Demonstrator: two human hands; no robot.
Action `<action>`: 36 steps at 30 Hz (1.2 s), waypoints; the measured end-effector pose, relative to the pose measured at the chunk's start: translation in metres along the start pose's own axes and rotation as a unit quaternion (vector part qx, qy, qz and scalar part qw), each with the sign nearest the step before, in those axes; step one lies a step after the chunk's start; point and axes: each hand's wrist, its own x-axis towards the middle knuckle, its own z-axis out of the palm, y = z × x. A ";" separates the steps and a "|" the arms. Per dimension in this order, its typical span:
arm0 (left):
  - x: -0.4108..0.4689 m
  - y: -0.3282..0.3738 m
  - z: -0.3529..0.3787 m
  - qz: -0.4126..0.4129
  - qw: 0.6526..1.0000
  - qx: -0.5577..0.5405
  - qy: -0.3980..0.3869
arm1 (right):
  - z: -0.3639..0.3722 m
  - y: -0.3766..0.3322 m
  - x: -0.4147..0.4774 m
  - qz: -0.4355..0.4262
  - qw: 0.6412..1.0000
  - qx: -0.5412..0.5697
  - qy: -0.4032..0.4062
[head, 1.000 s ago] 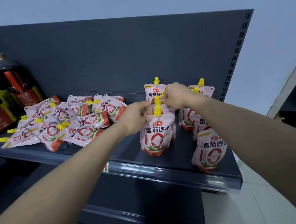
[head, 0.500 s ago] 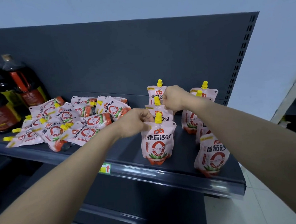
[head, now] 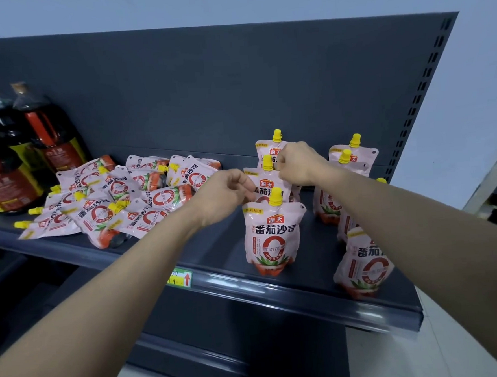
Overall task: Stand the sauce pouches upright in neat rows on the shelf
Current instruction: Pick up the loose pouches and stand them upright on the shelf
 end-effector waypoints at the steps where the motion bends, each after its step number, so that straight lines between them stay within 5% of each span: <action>1: 0.001 -0.001 0.000 0.002 1.000 0.000 0.009 | -0.002 0.000 0.000 0.000 1.000 0.002 -0.006; 7: 0.008 -0.011 -0.009 0.011 0.998 0.030 0.052 | -0.019 -0.004 0.002 -0.011 0.999 0.011 -0.041; 17: 0.024 -0.034 -0.050 -0.007 0.995 0.053 0.084 | -0.046 -0.059 0.024 -0.045 0.998 0.039 0.023; 23: 0.045 -0.065 -0.105 -0.046 0.971 0.178 0.154 | -0.021 -0.102 0.054 -0.082 0.996 0.025 -0.036; 36: 0.091 -0.131 -0.193 -0.129 0.950 0.259 0.115 | 0.055 -0.169 0.164 -0.093 0.983 -0.067 -0.143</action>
